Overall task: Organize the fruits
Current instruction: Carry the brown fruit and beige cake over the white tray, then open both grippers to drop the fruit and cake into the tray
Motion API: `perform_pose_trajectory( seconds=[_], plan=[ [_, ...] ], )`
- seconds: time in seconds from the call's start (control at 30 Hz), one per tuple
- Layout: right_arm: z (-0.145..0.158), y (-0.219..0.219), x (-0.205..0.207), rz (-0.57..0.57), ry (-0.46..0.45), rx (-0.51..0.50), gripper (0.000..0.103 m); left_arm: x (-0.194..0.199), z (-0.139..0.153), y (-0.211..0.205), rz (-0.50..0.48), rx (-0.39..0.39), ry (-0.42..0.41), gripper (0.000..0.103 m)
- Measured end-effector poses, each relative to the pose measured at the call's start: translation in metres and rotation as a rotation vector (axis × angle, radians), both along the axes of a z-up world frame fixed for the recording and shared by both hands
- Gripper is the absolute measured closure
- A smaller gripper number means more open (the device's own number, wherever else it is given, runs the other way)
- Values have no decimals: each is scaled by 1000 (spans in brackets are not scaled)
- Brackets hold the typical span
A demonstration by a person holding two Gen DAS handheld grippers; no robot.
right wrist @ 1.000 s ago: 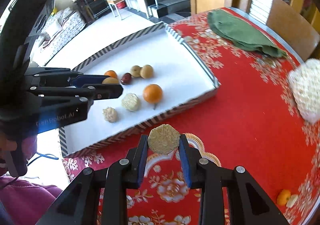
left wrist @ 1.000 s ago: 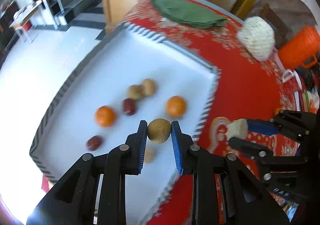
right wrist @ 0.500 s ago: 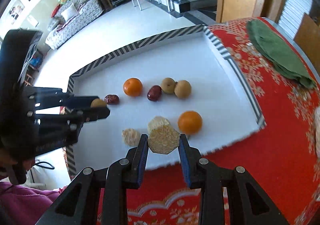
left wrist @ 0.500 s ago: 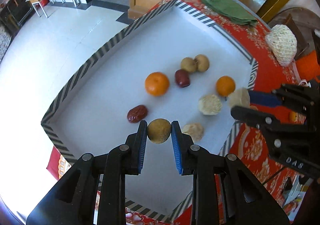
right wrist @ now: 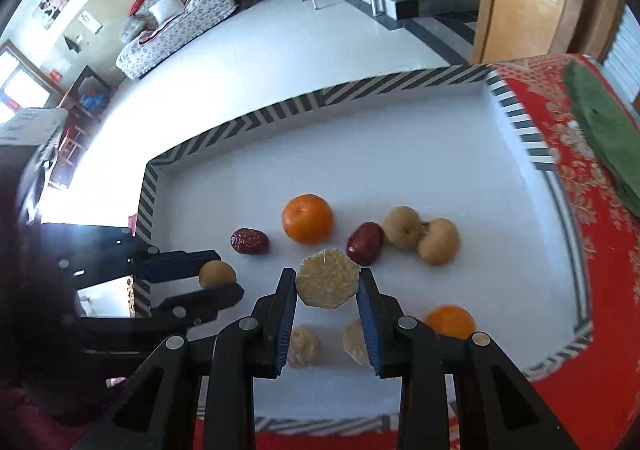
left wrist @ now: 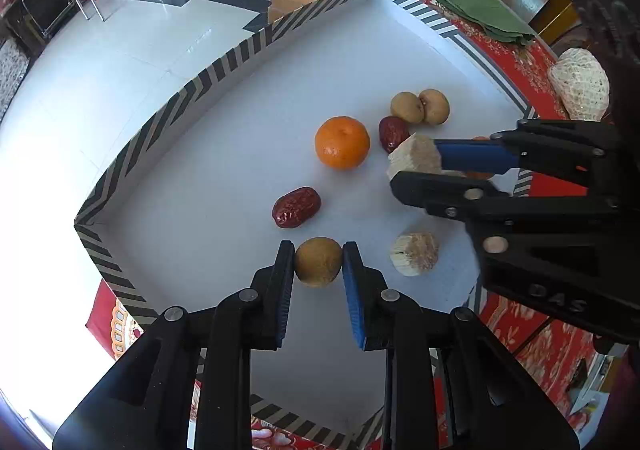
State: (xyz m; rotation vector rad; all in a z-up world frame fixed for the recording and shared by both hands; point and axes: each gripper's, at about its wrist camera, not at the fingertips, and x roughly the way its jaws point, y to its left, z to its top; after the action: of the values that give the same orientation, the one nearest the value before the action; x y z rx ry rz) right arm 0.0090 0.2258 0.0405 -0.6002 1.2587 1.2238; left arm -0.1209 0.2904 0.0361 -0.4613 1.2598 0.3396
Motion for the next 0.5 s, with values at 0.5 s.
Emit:
perform_pose_trajectory(
  seconds=[0.5],
  plan=[
    [-17,5,0,-18,-3,-54,67,7,-13,1,35,-12,26,80]
  ],
)
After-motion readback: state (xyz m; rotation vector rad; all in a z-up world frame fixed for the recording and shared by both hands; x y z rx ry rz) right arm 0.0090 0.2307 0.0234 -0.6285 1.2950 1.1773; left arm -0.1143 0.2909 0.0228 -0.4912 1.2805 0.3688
